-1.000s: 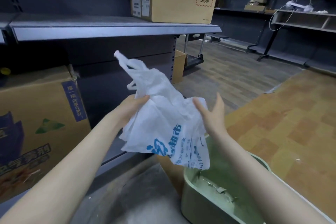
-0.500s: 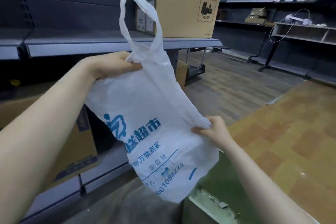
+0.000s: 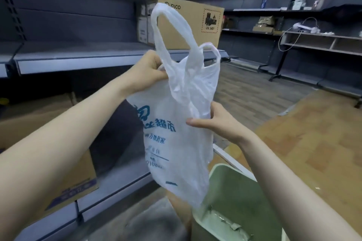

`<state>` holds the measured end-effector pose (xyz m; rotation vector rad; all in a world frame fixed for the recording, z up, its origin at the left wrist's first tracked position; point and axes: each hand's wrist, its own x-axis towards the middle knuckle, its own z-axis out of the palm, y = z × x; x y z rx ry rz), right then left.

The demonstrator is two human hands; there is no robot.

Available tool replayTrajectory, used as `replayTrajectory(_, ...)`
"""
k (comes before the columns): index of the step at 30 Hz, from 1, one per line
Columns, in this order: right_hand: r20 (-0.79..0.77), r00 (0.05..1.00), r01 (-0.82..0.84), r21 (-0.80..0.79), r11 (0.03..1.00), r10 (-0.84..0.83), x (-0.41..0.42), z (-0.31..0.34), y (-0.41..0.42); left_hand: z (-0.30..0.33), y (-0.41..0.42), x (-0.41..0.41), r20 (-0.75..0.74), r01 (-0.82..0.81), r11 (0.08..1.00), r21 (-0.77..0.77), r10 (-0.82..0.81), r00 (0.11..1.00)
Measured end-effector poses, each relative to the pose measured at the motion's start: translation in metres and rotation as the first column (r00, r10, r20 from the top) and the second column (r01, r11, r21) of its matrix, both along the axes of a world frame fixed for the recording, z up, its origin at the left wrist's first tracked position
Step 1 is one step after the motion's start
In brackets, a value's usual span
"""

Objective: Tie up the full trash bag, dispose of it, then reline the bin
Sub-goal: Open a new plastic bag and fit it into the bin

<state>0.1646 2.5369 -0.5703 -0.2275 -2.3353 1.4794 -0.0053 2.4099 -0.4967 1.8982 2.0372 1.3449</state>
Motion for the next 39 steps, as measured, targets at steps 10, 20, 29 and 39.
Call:
replayTrajectory(10, -0.193, 0.675, 0.72, -0.039, 0.693, -0.712, 0.038, 0.006, 0.016, -0.112, 0.029, 0.093, 0.353, -0.213, 0.97, -0.116, 0.24, 0.904)
replayTrajectory(20, -0.041, 0.524, 0.851, -0.033, 0.525, -0.851, 0.132, -0.04, 0.033, -0.231, 0.064, 0.201, 0.337, 0.216, 0.875, -0.434, -0.065, 0.939)
replayTrajectory(29, 0.131, 0.662, 0.747, -0.044, 0.663, -0.738, 0.177, -0.088, 0.013, -0.278, 0.106, 0.204, 0.147, 0.377, 0.638, -0.672, -0.385, 0.911)
replayTrajectory(39, 0.388, 0.746, 0.622, -0.116, 0.774, -0.542, 0.182, -0.118, 0.026, -0.247, 0.077, 0.199, 0.294, 0.37, 0.797, -0.478, -0.251, 0.922)
